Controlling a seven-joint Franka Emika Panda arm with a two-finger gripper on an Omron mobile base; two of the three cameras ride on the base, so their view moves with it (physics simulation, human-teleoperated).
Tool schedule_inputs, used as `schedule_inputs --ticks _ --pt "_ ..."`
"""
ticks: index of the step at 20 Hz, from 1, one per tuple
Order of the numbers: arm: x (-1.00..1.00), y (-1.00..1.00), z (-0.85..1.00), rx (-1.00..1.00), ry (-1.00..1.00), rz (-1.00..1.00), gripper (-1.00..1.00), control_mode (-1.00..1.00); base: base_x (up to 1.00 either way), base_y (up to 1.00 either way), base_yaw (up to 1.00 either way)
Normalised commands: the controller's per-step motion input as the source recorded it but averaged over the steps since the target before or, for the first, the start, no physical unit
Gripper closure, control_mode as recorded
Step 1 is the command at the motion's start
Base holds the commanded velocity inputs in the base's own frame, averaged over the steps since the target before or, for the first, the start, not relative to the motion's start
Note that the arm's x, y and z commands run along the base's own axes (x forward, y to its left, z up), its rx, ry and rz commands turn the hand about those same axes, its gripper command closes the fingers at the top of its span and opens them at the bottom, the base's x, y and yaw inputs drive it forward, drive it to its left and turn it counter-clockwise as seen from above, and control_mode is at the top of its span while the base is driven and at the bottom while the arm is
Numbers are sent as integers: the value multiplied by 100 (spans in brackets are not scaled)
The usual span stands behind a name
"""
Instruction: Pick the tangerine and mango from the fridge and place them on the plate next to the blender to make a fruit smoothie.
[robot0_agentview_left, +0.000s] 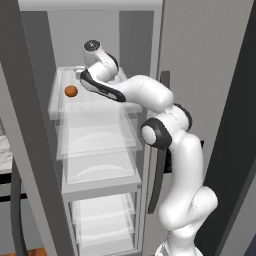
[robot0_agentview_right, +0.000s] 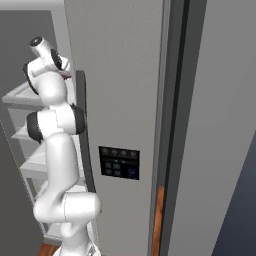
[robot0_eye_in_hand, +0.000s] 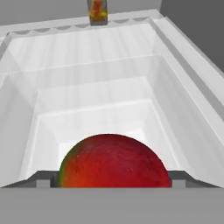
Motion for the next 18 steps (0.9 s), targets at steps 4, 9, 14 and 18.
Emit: schedule_inputs --ticks 4,9,14,18 --pt "-97 0 0 0 -34 0 100 -100 0 0 0" --pt "-100 0 27 0 -50 0 100 -100 0 0 0" --pt "-100 -11 66 3 -30 0 100 -100 0 0 0" --pt "-100 -33 67 9 -2 0 100 -100 0 0 0"
